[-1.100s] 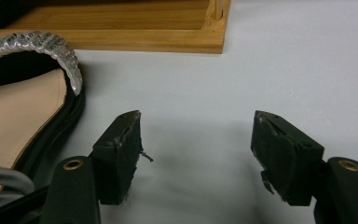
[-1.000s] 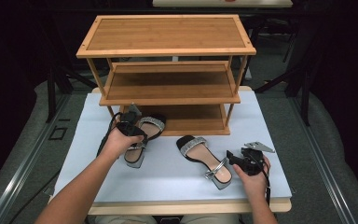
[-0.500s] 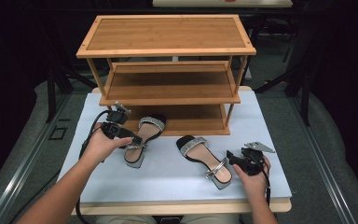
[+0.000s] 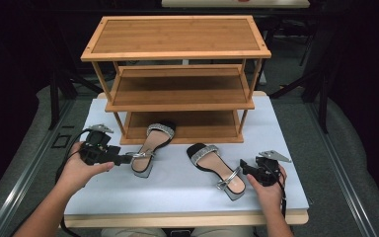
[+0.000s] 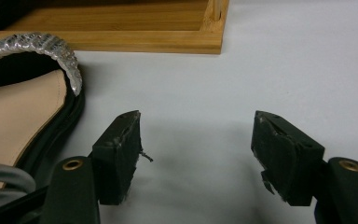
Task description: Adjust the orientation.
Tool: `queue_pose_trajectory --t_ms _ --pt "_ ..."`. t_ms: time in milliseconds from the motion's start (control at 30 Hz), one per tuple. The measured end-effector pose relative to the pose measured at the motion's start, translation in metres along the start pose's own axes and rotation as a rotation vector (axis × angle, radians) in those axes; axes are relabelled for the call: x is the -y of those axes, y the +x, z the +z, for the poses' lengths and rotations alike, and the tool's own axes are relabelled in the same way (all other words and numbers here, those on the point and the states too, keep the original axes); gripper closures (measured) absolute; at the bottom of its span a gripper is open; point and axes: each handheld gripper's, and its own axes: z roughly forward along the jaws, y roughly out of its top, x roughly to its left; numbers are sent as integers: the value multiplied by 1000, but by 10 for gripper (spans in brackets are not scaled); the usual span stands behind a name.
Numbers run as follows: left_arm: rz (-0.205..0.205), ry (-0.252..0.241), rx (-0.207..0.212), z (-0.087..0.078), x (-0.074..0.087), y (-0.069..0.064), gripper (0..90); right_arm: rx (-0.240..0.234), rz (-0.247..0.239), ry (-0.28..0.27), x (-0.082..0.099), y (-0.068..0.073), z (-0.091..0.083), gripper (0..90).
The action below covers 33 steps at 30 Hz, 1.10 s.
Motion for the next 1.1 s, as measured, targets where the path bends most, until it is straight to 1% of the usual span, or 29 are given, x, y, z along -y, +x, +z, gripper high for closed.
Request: queue_pose_trajectory --t_ms 33,67,100,133,167,200,233,267,300,333,367,467,533,600,667,700,733,800,867,900,933,967,1000,1067,1100 --pt "12 -15 18 1 11 1 331 -5 4 -8 0 0 0 324" --pt "12 -15 18 1 11 1 328 -5 4 -8 0 0 0 324" --pt "14 -40 31 6 21 1 326 -3 4 -9 0 0 0 324" --pt "14 -41 41 10 26 1 324 -3 5 -8 0 0 0 324" --pt "14 -41 41 10 26 1 324 -4 5 -8 0 0 0 324" --pt "17 -38 41 14 31 1 324 -4 5 -8 0 0 0 324" --pt "20 -34 36 25 38 1 324 -3 5 -8 0 0 0 324" --pt "20 -33 42 30 41 1 326 -3 5 -8 0 0 0 324" --pt "20 -33 42 30 41 1 326 -3 5 -8 0 0 0 324" --pt "26 -33 48 41 46 1 326 -3 5 -8 0 0 0 324" --pt "26 -33 48 41 46 1 326 -1 4 -8 0 0 0 324" --pt "38 -30 41 54 51 2 325 -7 5 -6 0 -1 0 324" --pt "33 -35 39 61 53 5 324 -8 6 -6 0 -1 0 324" --pt "28 -35 46 68 55 8 324 0 5 0 0 -1 0 324" --pt "41 -36 36 77 57 10 332 -5 5 0 0 -1 0 324" --pt "41 -36 36 77 57 10 343 -6 6 1 0 -1 0 324" --pt "56 -40 31 81 58 12 357 -5 6 1 0 -1 0 324" --pt "66 -46 46 84 58 12 359 -5 7 1 0 -1 0 324" --pt "96 -47 47 88 57 11 358 -6 7 1 0 -1 0 325" --pt "96 -47 47 88 57 11 355 -6 7 1 0 -1 0 325" --pt "121 -60 38 91 57 10 355 -6 7 2 0 -1 0 325" --pt "137 -63 39 92 56 9 356 -5 6 2 0 -1 0 325" --pt "154 -73 29 94 55 8 360 -5 7 2 0 -1 0 325" --pt "154 -82 20 95 54 7 348 -6 7 1 0 -1 0 325" --pt "156 -74 24 95 53 7 348 -7 7 1 0 -1 0 325"
